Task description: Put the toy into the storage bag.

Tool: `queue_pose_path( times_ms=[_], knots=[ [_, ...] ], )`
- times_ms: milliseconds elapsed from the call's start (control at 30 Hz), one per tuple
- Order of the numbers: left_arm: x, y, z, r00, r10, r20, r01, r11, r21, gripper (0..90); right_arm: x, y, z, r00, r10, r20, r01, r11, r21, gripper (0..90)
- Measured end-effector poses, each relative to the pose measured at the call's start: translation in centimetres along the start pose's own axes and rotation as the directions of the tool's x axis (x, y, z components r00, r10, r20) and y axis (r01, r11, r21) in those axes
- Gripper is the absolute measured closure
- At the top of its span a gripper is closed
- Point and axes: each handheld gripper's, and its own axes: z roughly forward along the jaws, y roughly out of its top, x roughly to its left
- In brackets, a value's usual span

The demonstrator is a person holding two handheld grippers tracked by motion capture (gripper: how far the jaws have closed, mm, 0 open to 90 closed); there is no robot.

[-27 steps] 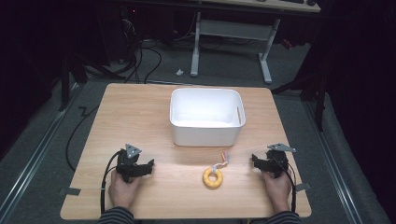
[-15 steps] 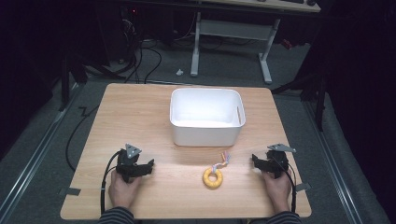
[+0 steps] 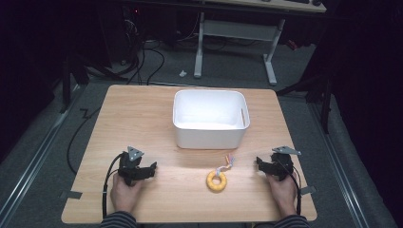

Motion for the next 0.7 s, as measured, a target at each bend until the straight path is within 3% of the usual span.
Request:
queue_pose_path(
  times_ms=[300,700],
  knots=[
    [0.01,0.0,-0.01,1.0,0.001,0.0,-0.001,1.0,0.001,19.1,-0.03,-0.06,-0.09,1.0,-0.002,-0.007,0.002,1.0,0.003,23.6],
    [0.01,0.0,-0.01,1.0,0.001,0.0,-0.001,1.0,0.001,19.1,0.06,-0.09,-0.67,0.9999,0.003,-0.01,-0.003,0.9998,0.02,32.8]
  ],
)
